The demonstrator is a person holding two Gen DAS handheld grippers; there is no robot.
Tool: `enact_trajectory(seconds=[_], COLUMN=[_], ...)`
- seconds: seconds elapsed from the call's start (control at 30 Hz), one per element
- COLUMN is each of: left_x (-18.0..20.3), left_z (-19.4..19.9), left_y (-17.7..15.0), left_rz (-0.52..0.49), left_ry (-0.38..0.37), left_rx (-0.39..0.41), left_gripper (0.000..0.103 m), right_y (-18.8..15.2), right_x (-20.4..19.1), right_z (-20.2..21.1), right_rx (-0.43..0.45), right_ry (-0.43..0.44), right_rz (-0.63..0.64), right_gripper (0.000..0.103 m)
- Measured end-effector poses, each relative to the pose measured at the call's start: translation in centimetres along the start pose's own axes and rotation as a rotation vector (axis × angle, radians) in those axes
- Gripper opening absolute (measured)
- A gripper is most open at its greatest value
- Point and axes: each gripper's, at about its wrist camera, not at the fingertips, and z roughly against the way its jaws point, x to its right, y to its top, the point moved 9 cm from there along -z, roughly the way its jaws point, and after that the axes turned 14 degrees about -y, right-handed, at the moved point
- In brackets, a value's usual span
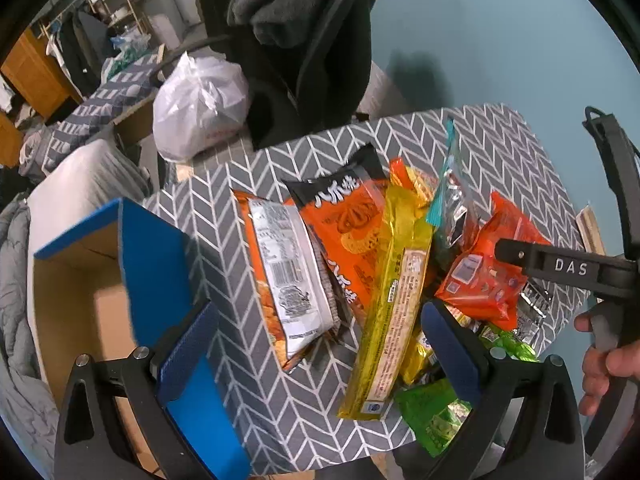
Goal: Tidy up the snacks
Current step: 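Reach the right gripper to the red packet while the left gripper reaches the gold bar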
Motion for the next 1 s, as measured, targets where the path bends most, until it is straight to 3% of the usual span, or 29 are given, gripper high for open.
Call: enact_trajectory(seconds=[0.27,0.5,0.63,0.73,0.87,1.0], left_x=[0.0,0.7,1.1,1.2,1.6,2.3], left_z=[-3.1,-5.1,-6.0,-7.0,-8.2,-8.8], left_y=[-0.9,-1.5,-1.5,-1.9,-2.3,-2.7], left_rz=[0.039,0.05,0.038,0.049,0.096,0.106], left_ry=[-0.014,-0.024,-0.026,-0.032,-0.102,-0.145], left_rx=[-0.047,-0.076,-0.077,-0.107,-0.156,-0.175], left_gripper=[0.102,0.102,0.102,0.087,0.067,0.043], right_y=[0.2,-0.1,0.0,-0.4,-0.4,-0.3], right_x=[-0.5,-1.9,-2.9,-3.4,-2.1,-1.2], right_z=[-2.0,-3.0,-2.8,-2.7,-2.1,-1.4], right_rx=[-0.033,-0.059,-0.047,-0.041,-0.008,0.026], right_ry=[0.012,0.036,0.08,0.11,0.126,0.141], right_rz=[-0.018,0.021,0.044,0.051,0.067,0.082], right_gripper=[0.1,0.085,0.072,0.06,0.044,0.039])
